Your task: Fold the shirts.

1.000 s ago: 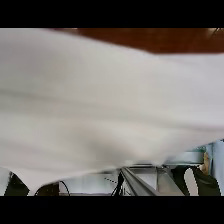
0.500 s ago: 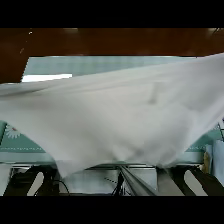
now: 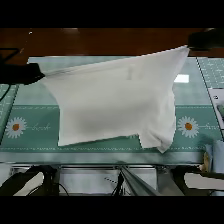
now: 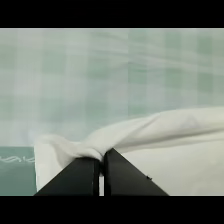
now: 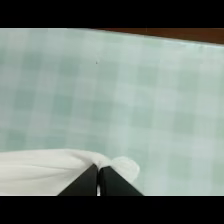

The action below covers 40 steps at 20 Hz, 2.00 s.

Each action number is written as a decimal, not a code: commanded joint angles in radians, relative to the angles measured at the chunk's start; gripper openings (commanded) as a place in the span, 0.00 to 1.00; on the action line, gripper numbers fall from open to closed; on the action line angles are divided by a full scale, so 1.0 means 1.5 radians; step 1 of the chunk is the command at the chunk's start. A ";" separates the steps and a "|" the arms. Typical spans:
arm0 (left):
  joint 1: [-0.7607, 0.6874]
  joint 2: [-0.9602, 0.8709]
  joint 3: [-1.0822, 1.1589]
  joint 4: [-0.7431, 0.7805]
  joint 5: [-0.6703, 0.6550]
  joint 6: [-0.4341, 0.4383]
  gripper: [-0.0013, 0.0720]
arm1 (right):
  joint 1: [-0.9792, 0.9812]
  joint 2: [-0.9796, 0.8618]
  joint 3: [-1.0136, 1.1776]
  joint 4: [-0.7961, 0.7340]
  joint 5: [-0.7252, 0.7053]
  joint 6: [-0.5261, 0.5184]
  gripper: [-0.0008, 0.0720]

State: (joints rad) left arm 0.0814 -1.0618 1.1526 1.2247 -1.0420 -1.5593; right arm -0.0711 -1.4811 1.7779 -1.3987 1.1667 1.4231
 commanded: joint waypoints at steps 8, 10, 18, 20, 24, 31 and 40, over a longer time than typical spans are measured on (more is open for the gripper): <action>-0.010 -0.255 -0.004 -0.194 0.323 0.012 0.05 | 0.008 -0.212 0.000 0.004 -0.295 0.093 0.05; -0.009 -0.286 -0.004 -0.194 0.312 0.043 0.05 | 0.008 -0.239 0.000 0.004 -0.294 0.099 0.05; -0.009 -0.352 -0.004 -0.194 0.299 0.062 0.05 | 0.008 -0.277 0.001 0.003 -0.226 0.118 0.05; -0.009 -0.350 -0.004 -0.194 0.293 0.063 0.05 | 0.008 -0.277 0.001 0.003 -0.181 0.118 0.05; 0.001 -0.349 0.013 -0.193 0.194 0.122 0.05 | 0.008 -0.277 0.001 -0.020 -0.033 0.110 0.05; 0.036 -0.349 0.016 -0.186 0.099 0.125 0.05 | 0.008 -0.277 0.001 -0.024 0.067 0.111 0.05; 0.066 -0.344 0.043 -0.172 -0.093 0.141 0.77 | -0.012 -0.248 0.001 -0.144 0.201 0.002 0.59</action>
State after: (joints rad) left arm 0.1543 -1.5833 1.1938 0.9493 -1.0180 -1.3689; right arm -0.0731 -1.8793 1.7786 -1.4815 1.3399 1.5257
